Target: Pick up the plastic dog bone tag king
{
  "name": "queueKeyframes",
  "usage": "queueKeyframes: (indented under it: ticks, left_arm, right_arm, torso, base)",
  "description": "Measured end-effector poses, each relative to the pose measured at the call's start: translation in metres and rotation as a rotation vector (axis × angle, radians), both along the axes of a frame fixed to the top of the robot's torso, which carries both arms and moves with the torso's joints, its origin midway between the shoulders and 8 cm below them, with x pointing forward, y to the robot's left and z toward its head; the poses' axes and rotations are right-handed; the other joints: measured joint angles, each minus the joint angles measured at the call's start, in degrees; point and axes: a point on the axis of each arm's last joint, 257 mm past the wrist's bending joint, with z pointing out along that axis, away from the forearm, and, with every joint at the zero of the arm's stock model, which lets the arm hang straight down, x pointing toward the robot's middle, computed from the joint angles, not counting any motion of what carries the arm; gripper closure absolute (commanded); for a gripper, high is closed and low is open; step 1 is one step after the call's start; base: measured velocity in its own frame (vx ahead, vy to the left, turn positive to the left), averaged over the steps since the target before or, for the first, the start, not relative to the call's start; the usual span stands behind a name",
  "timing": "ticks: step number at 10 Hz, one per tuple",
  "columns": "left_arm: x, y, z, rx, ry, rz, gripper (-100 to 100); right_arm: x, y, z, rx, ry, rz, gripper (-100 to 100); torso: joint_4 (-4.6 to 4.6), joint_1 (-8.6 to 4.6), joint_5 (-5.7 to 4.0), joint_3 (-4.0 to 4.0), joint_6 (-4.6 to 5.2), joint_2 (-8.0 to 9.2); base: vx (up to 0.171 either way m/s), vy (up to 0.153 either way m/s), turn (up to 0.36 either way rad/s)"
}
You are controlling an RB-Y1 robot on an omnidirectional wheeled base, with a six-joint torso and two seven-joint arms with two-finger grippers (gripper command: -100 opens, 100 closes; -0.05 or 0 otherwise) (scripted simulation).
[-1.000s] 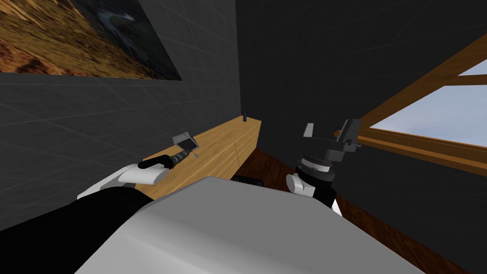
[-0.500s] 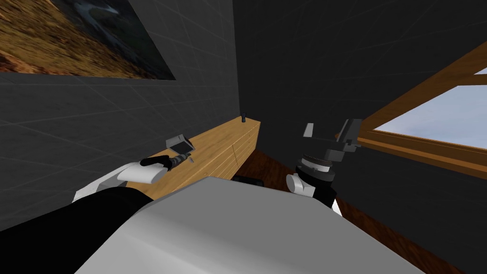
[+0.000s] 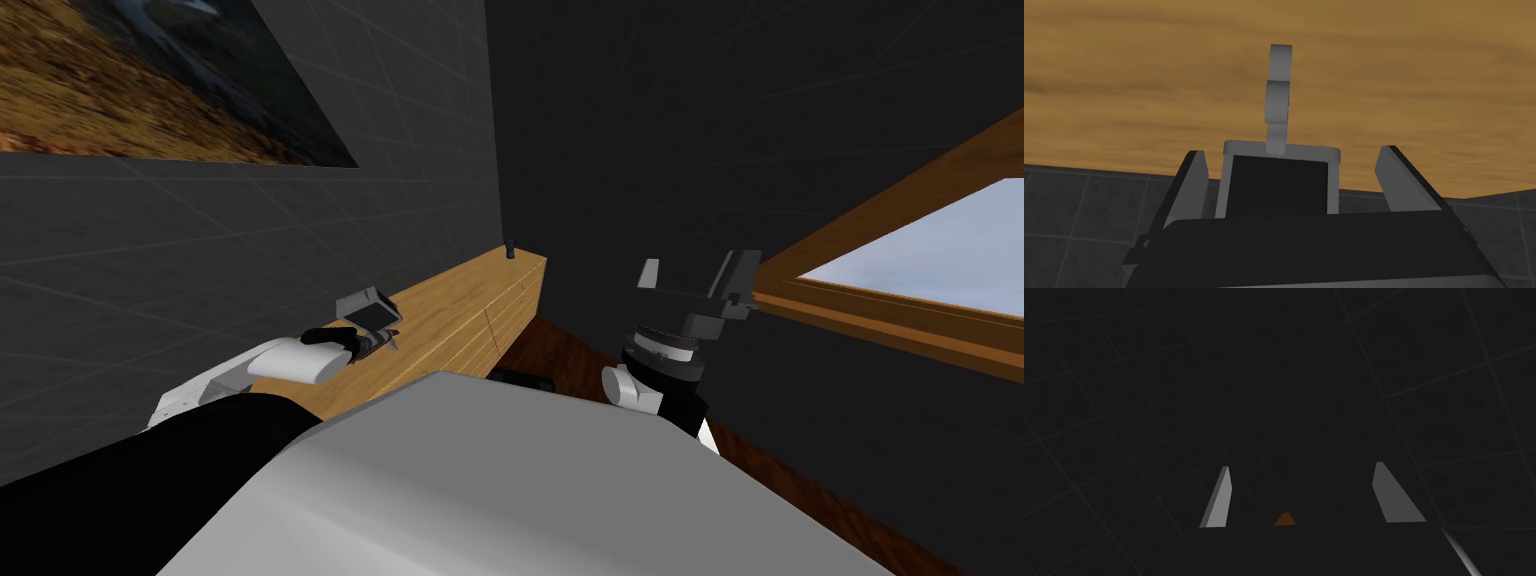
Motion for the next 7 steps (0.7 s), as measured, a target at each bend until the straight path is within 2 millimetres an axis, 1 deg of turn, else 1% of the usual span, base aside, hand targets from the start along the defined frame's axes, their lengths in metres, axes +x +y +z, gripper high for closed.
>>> queueKeyframes:
  ticks: [3,4,5,6,7]
  left_arm:
    - [-0.018,0.001,-0.01,-0.013,0.084,0.018,-100]
    - [-0.023,0.0,-0.013,-0.017,0.108,0.023,-100]
    - [-0.024,0.0,-0.014,-0.018,0.113,0.025,0]
    - [-0.024,0.0,-0.014,-0.018,0.112,0.024,-100]
    - [-0.026,0.004,-0.016,-0.018,0.113,0.034,-100]
  right_arm:
    - [0.0,0.0,0.0,0.0,0.0,0.0,0]
    - [0.0,0.0,0.0,0.0,0.0,0.0,0]
    - [0.0,0.0,0.0,0.0,0.0,0.0,0]
    - [0.0,0.0,0.0,0.0,0.0,0.0,0]
    - [0.0,0.0,0.0,0.0,0.0,0.0,0]
  torso:
    - [-0.01,-0.01,0.0,-0.02,0.0,-0.02]
    - [-0.01,0.01,0.0,-0.02,0.0,-0.03]
    - [0.01,0.04,0.01,0.05,0.0,0.09]
    - [0.04,0.06,0.01,0.11,-0.01,0.2]
    - [0.06,0.06,0.02,0.17,0.03,0.3]
  base:
    - [0.077,-0.02,0.009]
    - [0.035,-0.006,0.003]
    - [0.006,-0.001,-0.001]
    - [-0.019,-0.007,-0.138]
    - [-0.033,-0.007,-0.122]
